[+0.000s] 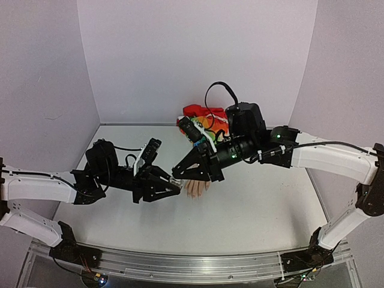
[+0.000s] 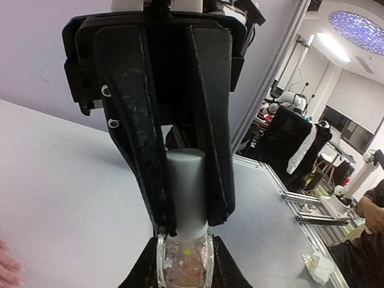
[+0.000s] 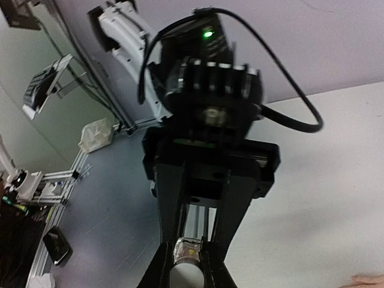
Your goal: Paint the nails
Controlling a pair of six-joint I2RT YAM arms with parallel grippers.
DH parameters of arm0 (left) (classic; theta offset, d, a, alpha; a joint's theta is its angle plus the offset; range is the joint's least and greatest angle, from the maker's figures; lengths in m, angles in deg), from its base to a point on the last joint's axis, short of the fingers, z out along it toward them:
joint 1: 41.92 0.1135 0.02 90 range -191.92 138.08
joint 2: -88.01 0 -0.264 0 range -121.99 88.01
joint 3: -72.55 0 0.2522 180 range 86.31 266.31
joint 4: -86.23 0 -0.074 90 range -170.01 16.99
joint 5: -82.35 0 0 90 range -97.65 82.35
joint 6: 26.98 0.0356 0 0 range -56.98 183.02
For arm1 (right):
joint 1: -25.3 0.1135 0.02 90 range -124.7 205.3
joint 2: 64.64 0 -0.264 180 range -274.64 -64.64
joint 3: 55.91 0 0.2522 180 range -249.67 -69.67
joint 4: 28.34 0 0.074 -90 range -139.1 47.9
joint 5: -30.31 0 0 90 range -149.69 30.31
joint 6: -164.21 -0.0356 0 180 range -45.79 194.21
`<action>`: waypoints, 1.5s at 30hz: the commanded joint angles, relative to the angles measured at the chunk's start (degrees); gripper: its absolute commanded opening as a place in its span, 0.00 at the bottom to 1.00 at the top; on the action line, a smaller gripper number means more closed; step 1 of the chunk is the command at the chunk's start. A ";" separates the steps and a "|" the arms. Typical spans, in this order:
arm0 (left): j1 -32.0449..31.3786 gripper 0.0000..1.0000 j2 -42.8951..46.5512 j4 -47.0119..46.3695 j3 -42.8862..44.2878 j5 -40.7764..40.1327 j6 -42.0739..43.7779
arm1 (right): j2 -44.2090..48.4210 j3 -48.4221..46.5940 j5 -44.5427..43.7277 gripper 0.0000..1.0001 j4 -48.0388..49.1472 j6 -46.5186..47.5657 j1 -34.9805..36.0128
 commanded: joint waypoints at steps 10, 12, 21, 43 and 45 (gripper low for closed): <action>-3.97 0.00 6.37 1.87 -1.36 -47.05 18.63 | 6.32 1.04 -40.53 0.74 -2.67 -19.82 1.76; -6.47 0.00 4.47 0.00 -1.06 -55.69 21.88 | 5.38 0.33 -44.45 0.74 -2.43 -24.75 2.05; -10.01 0.00 -2.97 -5.18 1.71 -65.25 24.63 | -1.74 -7.30 -49.40 0.57 -2.25 -29.77 4.87; -10.80 0.00 1.21 -4.65 -0.17 -53.22 18.04 | -6.14 -6.40 -34.40 0.00 4.44 -19.09 5.46; -6.94 0.00 3.35 -3.50 -0.73 -36.36 13.06 | -3.74 -1.60 -17.62 0.00 7.88 -9.99 4.83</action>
